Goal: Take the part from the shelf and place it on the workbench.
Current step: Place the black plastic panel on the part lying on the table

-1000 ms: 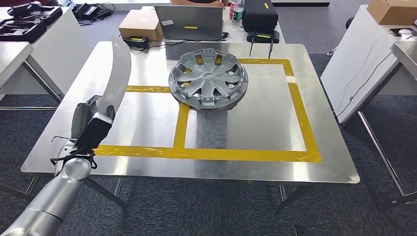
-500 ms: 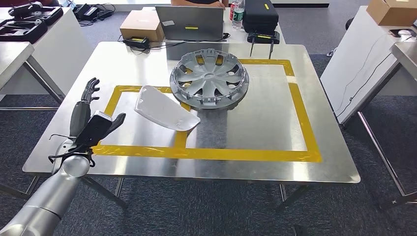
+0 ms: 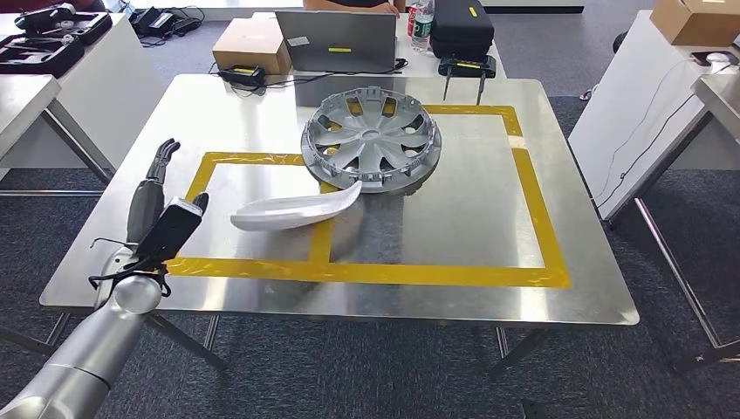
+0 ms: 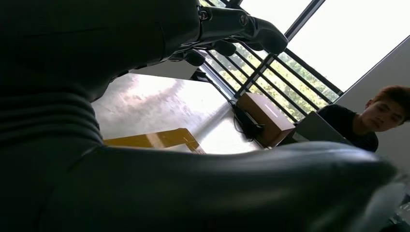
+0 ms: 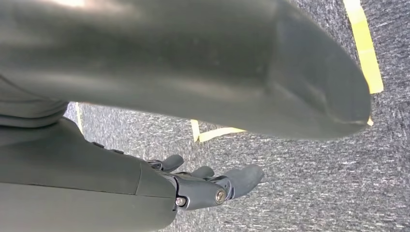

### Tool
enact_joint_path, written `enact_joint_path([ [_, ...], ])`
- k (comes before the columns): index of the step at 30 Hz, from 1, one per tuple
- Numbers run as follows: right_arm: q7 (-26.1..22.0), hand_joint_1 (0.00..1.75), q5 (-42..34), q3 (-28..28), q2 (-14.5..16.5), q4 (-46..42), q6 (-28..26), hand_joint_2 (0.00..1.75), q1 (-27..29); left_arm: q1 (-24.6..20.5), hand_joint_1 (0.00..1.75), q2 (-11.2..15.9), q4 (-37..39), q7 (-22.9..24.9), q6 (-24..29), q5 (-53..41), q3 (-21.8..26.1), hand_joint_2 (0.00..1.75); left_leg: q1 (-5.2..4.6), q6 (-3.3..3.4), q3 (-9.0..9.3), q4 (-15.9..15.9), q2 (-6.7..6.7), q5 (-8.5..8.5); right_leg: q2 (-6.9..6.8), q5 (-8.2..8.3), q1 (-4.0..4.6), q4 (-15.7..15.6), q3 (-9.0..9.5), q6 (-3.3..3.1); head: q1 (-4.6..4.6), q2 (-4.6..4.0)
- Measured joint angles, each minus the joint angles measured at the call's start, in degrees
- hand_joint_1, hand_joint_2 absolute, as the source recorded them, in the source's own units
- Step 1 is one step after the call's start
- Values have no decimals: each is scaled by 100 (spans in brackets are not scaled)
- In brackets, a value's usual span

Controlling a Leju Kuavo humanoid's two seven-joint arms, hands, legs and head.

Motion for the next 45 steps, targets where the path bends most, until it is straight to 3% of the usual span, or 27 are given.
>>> enact_joint_path([
  [4,-1,0,-19,0,33,2,-2,0,3,-19,0,-10,15,-4,-27,31,-2,0,-39,83,-7,28,2,4,-1,42,-28,-39,17,60,-3,0],
  [6,-3,0,-22,0,40,2,-6,0,2,-55,0,-28,17,-5,-49,52,-5,0,13,114,42,-92,15,101,0,22,-13,-31,17,92,-1,0],
  [7,-4,0,-22,0,43,2,-6,0,1,-82,0,-39,21,-5,-56,60,-6,0,43,135,61,-159,27,151,-1,-71,-4,75,-27,113,5,0],
  [10,-4,0,-26,0,50,2,-7,0,4,-128,0,-66,52,0,-70,70,-7,0,80,166,40,-209,65,215,-6,-600,-44,1013,-422,195,21,0],
  [11,-4,0,-28,0,50,2,-7,0,7,-126,0,-74,67,2,-73,71,-8,0,89,157,16,-191,72,218,-8,-700,-73,1311,-543,227,21,0],
  [12,-4,0,-30,0,50,2,-7,0,8,-122,0,-82,82,3,-75,71,-10,0,105,139,-11,-164,75,218,-10,-696,-103,1437,-583,263,21,0],
  [13,-4,0,-32,0,49,2,-7,0,7,-121,0,-86,96,4,-75,70,-13,0,132,110,-42,-127,76,213,-14,-591,-133,1346,-518,303,20,0],
  [15,-7,0,-34,0,52,3,-7,0,3,-133,0,-90,117,7,-76,66,-20,0,199,12,-115,-11,75,175,-28,-313,-192,672,-135,395,27,0],
  [16,-10,0,-36,0,58,3,-7,0,1,-141,0,-88,123,13,-75,64,-22,0,217,-48,-163,55,71,149,-8,-220,-197,402,19,398,40,0],
  [17,-10,0,-36,0,64,4,-6,0,1,-147,0,-86,127,19,-73,61,-24,0,215,-104,-198,118,63,128,10,-199,-197,233,112,372,53,0],
  [21,-60,0,-15,0,72,4,-1,0,-6,-131,0,-65,123,49,-37,57,-33,0,210,-266,-281,202,24,116,39,-228,-177,238,42,105,61,0],
  [22,-77,0,-3,0,72,4,1,0,-6,-115,0,-48,120,56,-25,56,-38,0,219,-287,-326,298,28,21,34,-198,-174,221,20,52,54,0],
  [24,-88,0,16,0,70,4,7,0,-2,-78,0,-9,113,63,-4,57,-46,0,213,-296,-537,826,35,-377,26,-129,-154,200,-46,-31,26,0],
  [26,-89,0,24,0,69,4,10,0,0,-30,0,18,108,66,5,58,-49,0,191,-276,-784,1516,35,-758,21,-57,-107,201,-142,-75,10,0],
  [27,-89,0,27,0,69,4,10,0,1,-3,0,27,107,66,6,58,-50,0,176,-252,-817,1689,35,-815,18,-18,-79,203,-193,-88,9,0],
  [28,-91,0,30,0,69,4,10,0,1,21,0,33,104,68,7,58,-52,0,157,-211,-742,1655,34,-761,16,24,-52,203,-243,-98,9,0],
  [29,-94,0,34,0,69,4,10,0,0,36,0,37,95,72,7,58,-55,0,130,-156,-566,1421,34,-627,15,69,-26,204,-293,-103,9,0],
  [31,-102,0,47,0,73,4,11,0,1,44,0,50,47,81,7,58,-62,0,58,-29,-69,660,44,-402,14,166,8,197,-372,-93,15,0],
  [33,-104,0,56,0,76,4,12,0,7,42,0,68,-6,84,7,57,-70,0,-13,28,179,210,63,-317,7,259,-1,172,-395,-42,5,0],
  [36,-106,0,56,0,73,4,25,0,27,38,0,81,-26,81,6,55,-78,0,-45,88,114,102,81,-170,-2,368,-31,108,-391,78,-25,0],
  [37,-107,0,56,0,72,5,29,0,36,37,0,79,-28,81,3,53,-80,0,-32,129,80,68,89,-94,-3,285,-33,148,-418,110,-23,0],
  [39,-111,0,52,0,69,6,31,0,48,32,0,69,-32,84,-3,48,-81,0,0,191,-28,21,103,68,-5,-184,-43,555,-567,162,-12,0],
  [41,-124,0,51,0,58,7,32,0,50,36,0,67,-28,88,-10,45,-83,0,5,210,-199,25,101,213,-8,-699,-48,1285,-760,215,2,0],
  [42,-131,0,55,0,50,7,32,0,50,41,0,67,-22,89,-12,44,-83,0,9,203,-299,35,103,282,-9,-787,-52,1564,-788,239,3,0],
  [43,-138,0,60,0,40,7,32,0,49,44,0,67,-14,90,-13,44,-83,0,17,188,-394,51,105,344,-10,-749,-56,1671,-726,258,4,0],
  [45,-141,0,72,0,27,7,30,0,47,47,0,68,-3,89,-9,43,-83,0,42,140,-568,107,110,441,-16,-491,-74,1276,-292,290,7,0],
])
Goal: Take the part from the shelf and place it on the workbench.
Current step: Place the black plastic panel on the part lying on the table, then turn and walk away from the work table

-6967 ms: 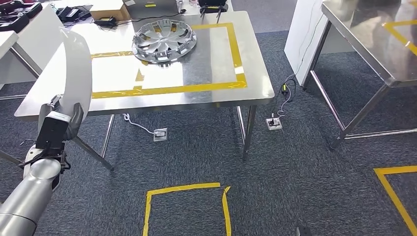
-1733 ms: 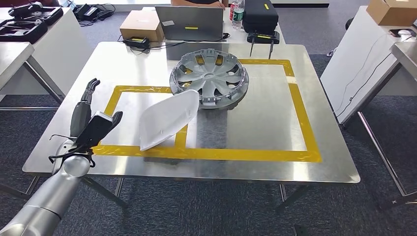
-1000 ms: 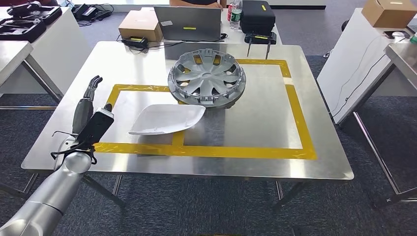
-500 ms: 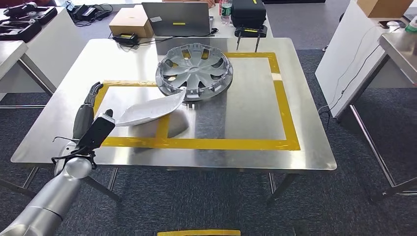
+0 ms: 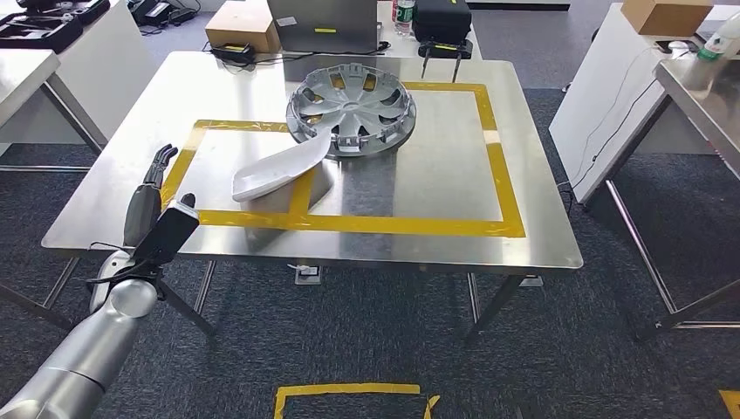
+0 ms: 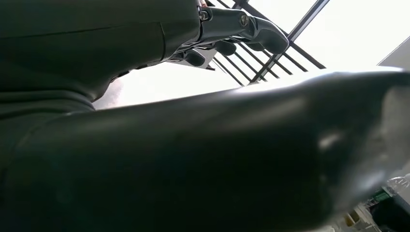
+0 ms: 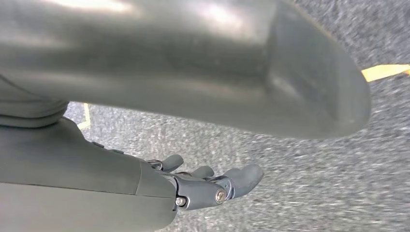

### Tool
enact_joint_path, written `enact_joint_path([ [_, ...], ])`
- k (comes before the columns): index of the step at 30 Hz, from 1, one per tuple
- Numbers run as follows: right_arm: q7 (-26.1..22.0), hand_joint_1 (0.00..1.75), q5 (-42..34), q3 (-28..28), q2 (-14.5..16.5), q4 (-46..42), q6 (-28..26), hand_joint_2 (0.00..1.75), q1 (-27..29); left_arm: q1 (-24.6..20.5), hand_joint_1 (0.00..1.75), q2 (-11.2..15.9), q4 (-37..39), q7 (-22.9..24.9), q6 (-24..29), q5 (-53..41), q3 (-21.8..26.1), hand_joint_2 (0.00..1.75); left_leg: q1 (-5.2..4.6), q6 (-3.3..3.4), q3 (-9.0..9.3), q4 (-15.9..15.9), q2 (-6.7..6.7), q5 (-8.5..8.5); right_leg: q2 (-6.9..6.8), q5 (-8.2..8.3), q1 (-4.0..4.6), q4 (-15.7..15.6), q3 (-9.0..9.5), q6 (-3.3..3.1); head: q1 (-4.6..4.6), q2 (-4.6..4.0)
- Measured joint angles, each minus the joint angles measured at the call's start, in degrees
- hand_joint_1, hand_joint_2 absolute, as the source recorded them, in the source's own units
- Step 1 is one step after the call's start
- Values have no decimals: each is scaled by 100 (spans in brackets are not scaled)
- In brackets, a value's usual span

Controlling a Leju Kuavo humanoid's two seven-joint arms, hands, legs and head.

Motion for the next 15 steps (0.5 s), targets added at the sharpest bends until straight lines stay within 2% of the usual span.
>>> enact_joint_path([
  [1,1,0,4,0,-5,0,-4,0,-7,-1,0,1,-1,-1,3,1,0,0,4,-31,-74,42,2,35,-4,32,-9,-394,306,12,9,0],
  [2,2,0,7,0,-7,0,-9,0,-15,-3,0,3,-4,-2,5,1,0,0,4,-66,-131,81,5,64,3,24,-3,-728,550,-13,16,0],
  [3,5,0,9,0,-9,0,-16,0,-21,-6,0,5,-7,-4,7,1,-1,0,-1,-102,-165,114,7,91,8,-30,3,-973,707,-55,26,0],
  [4,9,0,9,0,-9,0,-22,0,-25,-9,0,7,-9,-4,7,1,-1,0,-7,-138,-184,128,8,125,17,-81,15,-1090,765,-116,32,0],
  [6,16,0,7,0,-9,0,-32,0,-24,-11,0,4,-3,-4,7,0,-5,0,0,-214,-200,120,3,188,11,-16,21,-1125,715,-251,34,0],
  [7,17,0,5,0,-8,0,-34,0,-29,-11,0,5,2,-1,7,-1,-9,0,7,-251,-233,154,-8,135,2,41,15,-1133,673,-304,28,0],
  [8,15,0,2,0,-7,0,-35,0,-34,-12,0,7,8,3,7,-1,-12,0,15,-284,-288,264,-20,-12,-9,106,8,-1147,619,-348,20,0],
  [9,13,0,1,0,-6,0,-35,0,-38,-14,0,11,15,7,9,-4,-15,0,25,-315,-374,502,-31,-264,-17,173,2,-1155,552,-378,10,0],
  [11,10,0,2,0,-8,0,-34,0,-39,-14,0,13,33,15,16,-13,-21,0,34,-361,-563,1212,-41,-790,-17,303,4,-1153,396,-398,-6,0],
  [12,10,0,4,0,-9,0,-34,0,-39,-11,0,13,45,18,21,-18,-25,0,37,-374,-612,1534,-41,-922,-18,371,6,-1150,310,-395,-8,0],
  [13,10,0,7,0,-9,0,-33,0,-39,-9,0,12,56,23,26,-22,-28,0,37,-374,-574,1691,-41,-909,-18,440,6,-1148,225,-387,-9,0],
  [14,10,0,9,0,-10,0,-32,0,-40,-8,0,12,64,29,29,-26,-31,0,37,-366,-440,1653,-42,-801,-18,507,6,-1147,140,-375,-8,0],
  [15,10,0,10,0,-9,0,-31,0,-41,-11,0,11,69,35,33,-28,-34,0,37,-347,-197,1406,-45,-660,-17,573,6,-1147,65,-359,-9,0],
])
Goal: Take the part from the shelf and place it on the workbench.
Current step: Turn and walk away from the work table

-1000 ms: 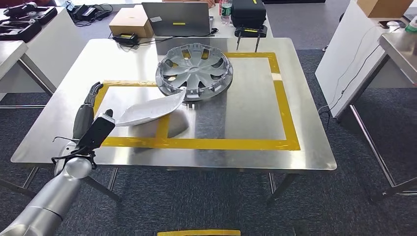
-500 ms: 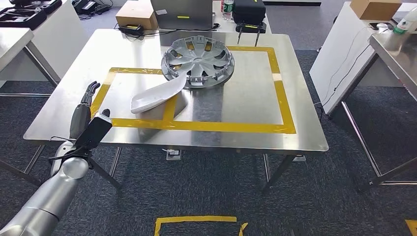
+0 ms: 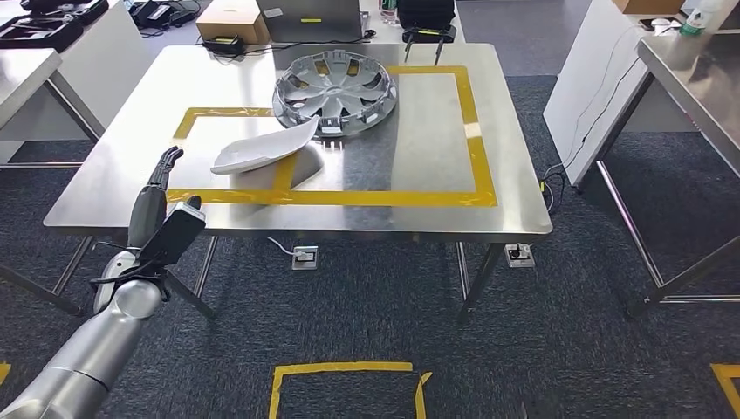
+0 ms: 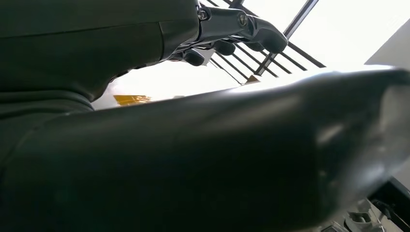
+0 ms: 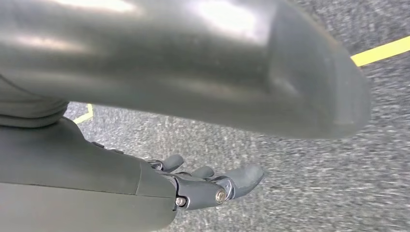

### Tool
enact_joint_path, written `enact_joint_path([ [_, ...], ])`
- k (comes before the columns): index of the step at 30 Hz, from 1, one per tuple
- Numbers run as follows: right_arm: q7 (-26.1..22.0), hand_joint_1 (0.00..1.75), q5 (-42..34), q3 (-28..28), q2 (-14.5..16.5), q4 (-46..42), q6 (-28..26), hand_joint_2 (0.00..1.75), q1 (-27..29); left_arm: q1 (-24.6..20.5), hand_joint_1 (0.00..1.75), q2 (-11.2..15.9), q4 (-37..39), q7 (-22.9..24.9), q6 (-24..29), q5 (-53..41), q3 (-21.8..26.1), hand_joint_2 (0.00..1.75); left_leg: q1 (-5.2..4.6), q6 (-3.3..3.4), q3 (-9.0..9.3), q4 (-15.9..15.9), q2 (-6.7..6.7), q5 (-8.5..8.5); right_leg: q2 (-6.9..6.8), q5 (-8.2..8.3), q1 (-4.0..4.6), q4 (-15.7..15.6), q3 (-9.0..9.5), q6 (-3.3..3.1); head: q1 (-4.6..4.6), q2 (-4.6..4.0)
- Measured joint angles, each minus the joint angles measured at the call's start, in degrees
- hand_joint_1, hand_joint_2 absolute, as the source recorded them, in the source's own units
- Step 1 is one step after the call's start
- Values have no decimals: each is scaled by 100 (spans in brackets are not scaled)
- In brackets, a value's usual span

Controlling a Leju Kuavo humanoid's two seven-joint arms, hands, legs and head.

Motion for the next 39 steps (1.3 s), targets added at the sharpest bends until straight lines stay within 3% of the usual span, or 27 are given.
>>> enact_joint_path([
  [2,-2,0,1,0,1,0,1,0,-2,-15,0,-3,-8,8,9,-2,-7,0,-13,60,617,-805,-20,48,3,119,2,4,-101,49,5,0],
  [3,-4,0,1,0,1,0,2,0,-4,-23,0,-5,-14,9,15,-3,-11,0,-29,97,826,-1125,-33,7,5,175,3,-4,-116,83,9,0],
  [5,-7,0,1,0,1,0,3,0,-5,-34,0,-9,-17,12,24,-4,-19,0,-70,180,940,-1372,-47,-37,10,293,-1,-58,-116,169,-4,0],
  [7,-4,0,1,0,-1,1,3,0,3,-42,0,-22,-7,14,26,-4,-21,0,-61,295,850,-1417,-27,97,18,321,-16,-90,-152,246,-31,0],
  [8,-2,0,1,0,2,2,3,0,11,-45,0,-31,-3,14,26,-4,-22,0,-54,350,791,-1445,-14,184,21,185,-20,-7,-208,270,-28,0],
  [9,0,0,1,0,3,2,4,0,16,-47,0,-39,-1,15,26,-4,-22,0,-42,392,715,-1468,-2,278,22,-61,-23,198,-291,286,-25,0],
  [11,-1,0,1,0,2,2,5,0,16,-40,0,-44,6,16,26,-4,-23,0,-56,430,531,-1467,5,439,19,-652,-15,911,-480,307,-10,0],
  [12,-3,0,1,0,-1,2,5,0,12,-32,0,-45,12,16,26,-5,-23,0,-64,434,432,-1461,8,513,19,-813,-8,1268,-535,313,-6,0],
  [13,-4,0,1,0,-4,2,5,0,9,-23,0,-45,21,16,26,-5,-23,0,-72,433,335,-1452,11,583,19,-833,1,1496,-519,312,-5,0],
  [14,-4,0,1,0,-6,2,5,0,7,-15,0,-46,30,16,26,-6,-23,0,-76,426,242,-1439,13,648,19,-741,12,1536,-410,302,-5,0],
  [16,-4,0,1,0,-8,2,5,0,1,-13,0,-45,41,16,26,-7,-23,0,-77,401,77,-1395,17,761,18,-518,34,1024,109,262,1,0],
  [18,-3,0,1,0,-15,0,5,0,-15,-20,0,-40,40,19,28,-7,-24,0,-88,350,-28,-1354,22,856,18,-583,72,248,673,193,13,0],
  [19,0,0,1,0,-18,-1,5,0,-22,-26,0,-37,42,21,30,-7,-25,0,-90,318,-49,-1348,25,904,20,-655,90,8,824,154,22,0],
  [20,10,0,1,0,-21,-1,5,0,-26,-31,0,-34,48,33,32,-13,-25,0,-90,284,-57,-1361,27,954,22,-675,107,-91,861,114,28,0],
  [22,32,0,0,0,-20,0,4,0,-31,-39,0,-29,78,79,39,-45,-27,0,-79,214,-79,-1378,17,1000,12,-563,93,-119,806,39,35,0],
  [23,42,0,-1,0,-19,0,3,0,-38,-44,0,-22,104,120,55,-66,-28,0,-72,175,-118,-1308,5,895,4,-488,79,-136,759,-2,27,0],
  [25,54,0,0,0,-16,-1,1,0,-51,-55,0,2,207,195,102,-81,-28,0,-40,99,-270,-855,-15,401,-10,-339,56,-157,624,-58,10,0],
  [27,67,0,1,0,-16,-1,-1,0,-52,-23,0,48,371,238,145,-32,-9,0,-6,39,-416,-150,-16,-62,-6,-203,53,-154,452,-70,1,0],
  [28,70,0,1,0,-15,-1,-3,0,-50,31,0,86,460,238,165,20,16,0,9,19,-418,102,-16,-116,-1,-130,50,-151,358,-63,1,0],
  [29,70,0,-2,0,-13,0,-5,0,-47,104,0,127,538,217,186,76,51,0,20,7,-339,187,-16,-47,3,-57,45,-147,261,-50,0,0],
  [31,70,0,-9,0,-8,-1,-8,0,-40,248,0,198,662,148,237,165,126,0,34,8,101,-218,-17,215,7,80,32,-135,84,-7,-1,0],
  [33,70,0,-14,0,-5,-3,-14,0,-41,325,0,231,741,89,273,198,176,0,19,46,681,-993,-32,174,-1,194,35,-128,-25,62,15,0],
  [34,69,0,-14,0,-5,-4,-18,0,-45,346,0,241,773,74,282,202,200,0,6,81,846,-1267,-45,103,-8,248,40,-131,-43,100,32,0],
  [35,69,0,-15,0,-5,-4,-21,0,-51,364,0,247,809,78,286,204,224,0,-16,124,904,-1405,-56,53,-13,305,38,-146,-51,139,51,0],
  [37,72,0,-27,0,-2,-4,-37,0,-53,398,0,257,897,227,264,219,279,0,-35,232,822,-1444,-49,145,-11,379,16,-172,-67,220,69,0],
  [38,77,0,-42,-1,1,-3,-51,0,-48,413,0,256,948,341,236,240,308,0,-37,288,776,-1449,-37,207,-8,297,5,-124,-107,249,72,0],
  [39,81,0,-62,-2,7,-3,-73,0,-40,440,0,252,1003,455,196,283,349,0,-33,339,719,-1462,-24,280,-5,99,0,28,-173,273,75,0],
])
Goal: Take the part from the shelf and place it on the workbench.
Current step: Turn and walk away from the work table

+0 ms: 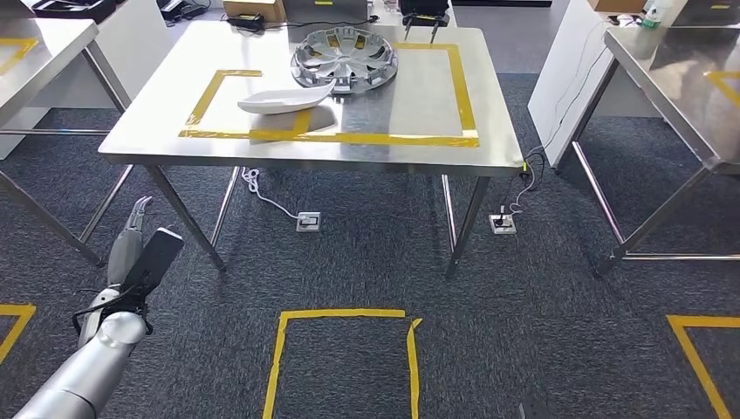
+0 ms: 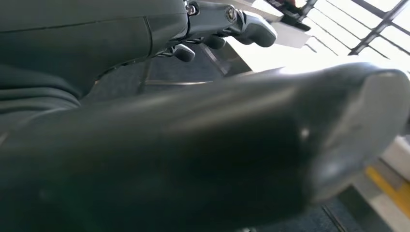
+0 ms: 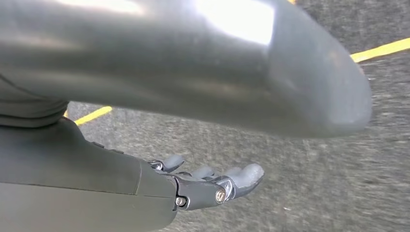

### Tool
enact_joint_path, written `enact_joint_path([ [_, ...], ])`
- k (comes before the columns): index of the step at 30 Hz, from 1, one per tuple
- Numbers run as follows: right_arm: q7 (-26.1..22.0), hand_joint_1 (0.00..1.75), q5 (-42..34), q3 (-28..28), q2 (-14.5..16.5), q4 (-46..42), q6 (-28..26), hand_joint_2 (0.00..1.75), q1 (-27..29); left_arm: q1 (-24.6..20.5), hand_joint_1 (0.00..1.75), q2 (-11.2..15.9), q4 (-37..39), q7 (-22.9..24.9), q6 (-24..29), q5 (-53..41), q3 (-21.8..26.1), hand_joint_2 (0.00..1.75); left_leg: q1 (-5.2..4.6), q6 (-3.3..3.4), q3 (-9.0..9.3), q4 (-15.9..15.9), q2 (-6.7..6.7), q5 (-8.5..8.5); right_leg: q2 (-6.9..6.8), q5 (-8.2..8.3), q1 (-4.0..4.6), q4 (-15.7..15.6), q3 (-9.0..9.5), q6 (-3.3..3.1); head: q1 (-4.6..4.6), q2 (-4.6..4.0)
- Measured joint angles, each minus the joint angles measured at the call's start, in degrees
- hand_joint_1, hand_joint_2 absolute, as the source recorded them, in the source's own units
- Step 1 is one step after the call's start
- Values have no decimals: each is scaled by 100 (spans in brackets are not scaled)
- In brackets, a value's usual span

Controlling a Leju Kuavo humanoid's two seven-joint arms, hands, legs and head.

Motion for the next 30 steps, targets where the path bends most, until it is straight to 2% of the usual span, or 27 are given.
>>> enact_joint_path([
  [2,-3,0,-51,-11,8,-1,-35,0,6,155,0,-6,162,100,-80,159,138,0,-6,56,-150,-5,26,145,0,-617,7,642,-183,18,14,0],
  [3,-17,0,-76,-23,10,-1,-41,0,12,298,0,-5,277,109,-108,267,235,0,-18,65,-234,-1,45,212,1,-858,13,1026,-254,23,17,0],
  [4,-36,0,-99,-41,10,0,-33,0,27,477,0,-5,414,119,-115,369,343,0,-31,69,-321,6,69,273,1,-965,23,1325,-268,22,21,0],
  [5,-56,0,-115,-61,7,0,-13,0,56,674,0,-5,562,156,-109,450,452,0,-41,68,-404,17,90,329,1,-933,34,1461,-197,13,26,0],
  [6,-72,0,-129,-78,3,1,11,0,92,870,0,-9,703,247,-91,498,549,0,-47,63,-485,33,103,378,1,-810,46,1395,-28,-3,38,0],
  [7,-84,0,-137,-92,-6,1,36,0,127,1057,0,-16,843,404,-72,516,637,0,-50,53,-562,54,108,424,4,-673,62,1135,241,-29,59,0],
  [9,-109,0,-144,-105,-37,1,68,0,159,1383,0,-40,1085,839,-69,515,765,0,-55,15,-679,91,116,509,17,-679,108,340,847,-111,103,0],
  [10,-122,0,-142,-110,-52,1,74,0,166,1529,0,-50,1198,1068,-88,510,818,0,-54,-12,-703,93,124,554,24,-743,131,33,1042,-151,120,0],
  [11,-132,0,-137,-116,-66,1,74,0,171,1676,0,-60,1296,1255,-117,514,867,0,-49,-43,-712,80,133,604,28,-807,150,-147,1130,-188,135,0],
  [13,-137,0,-126,-133,-81,4,75,0,191,1947,0,-71,1453,1484,-161,529,951,0,-35,-105,-719,35,135,695,20,-726,144,-235,1101,-254,159,0],
  [14,-131,0,-120,-139,-87,7,76,0,194,2065,0,-75,1510,1536,-175,536,984,0,-29,-138,-750,53,112,658,9,-660,128,-268,1064,-292,164,0],
  [15,-126,0,-118,-143,-91,9,76,0,195,2156,0,-75,1557,1573,-186,540,1014,0,-23,-171,-804,157,82,510,-8,-584,108,-300,1013,-325,160,0],
  [16,-121,0,-114,-145,-93,12,76,0,198,2222,0,-73,1604,1617,-204,542,1044,0,-12,-208,-882,384,52,261,-28,-505,89,-325,948,-348,151,0],
  [18,-117,0,-107,-148,-97,13,75,0,197,2292,0,-72,1687,1749,-280,568,1104,0,25,-280,-1038,1086,20,-307,-60,-375,86,-322,797,-357,139,0],
  [19,-116,0,-99,-149,-97,14,77,0,195,2321,0,-73,1724,1832,-332,592,1136,0,45,-309,-1076,1410,20,-464,-69,-316,84,-316,720,-349,137,0],
  [20,-110,0,-86,-150,-98,14,79,0,190,2367,0,-77,1758,1930,-390,629,1174,0,65,-333,-1034,1587,20,-473,-75,-255,78,-305,637,-335,138,0],
  [21,-98,0,-71,-150,-99,14,83,0,183,2423,0,-81,1787,2023,-439,660,1213,0,87,-353,-901,1574,21,-373,-76,-199,68,-290,555,-315,136,0],
  [22,-81,0,-53,-150,-101,14,90,0,178,2484,0,-88,1816,2124,-484,689,1253,0,111,-373,-665,1373,21,-223,-75,-144,53,-267,472,-288,134,0],
  [23,-62,0,-32,-150,-104,13,101,0,173,2542,0,-98,1845,2237,-530,716,1289,0,133,-398,-360,1001,21,-134,-74,-93,40,-236,397,-250,134,0],
  [24,-48,0,-15,-150,-122,12,110,0,170,2583,0,-119,1867,2340,-574,738,1318,0,139,-414,-55,590,16,-152,-73,-51,33,-211,338,-208,132,0],
  [25,-40,0,8,-150,-136,14,124,0,167,2629,0,-137,1888,2445,-622,767,1347,0,133,-390,150,278,3,-195,-73,-10,33,-194,308,-162,151,0],
  [26,-37,0,30,-150,-153,16,136,0,157,2682,0,-162,1913,2544,-678,806,1378,0,122,-348,259,82,-10,-275,-73,29,41,-184,295,-120,174,0],
  [28,-26,0,68,-149,-168,21,161,0,137,2842,0,-206,1964,2716,-799,923,1467,0,89,-208,232,52,-19,-259,-62,119,38,-197,296,-49,225,0],
  [29,-19,0,85,-149,-172,21,168,44,133,2923,0,-232,1991,2784,-856,992,1519,44,85,-148,199,53,-3,-238,-52,121,26,-184,280,-19,229,0],
  [30,1,0,101,-149,-172,22,170,87,138,2999,0,-255,2012,2839,-905,1052,1573,87,75,-86,147,60,10,-200,-43,28,12,-113,240,7,231,0],
])
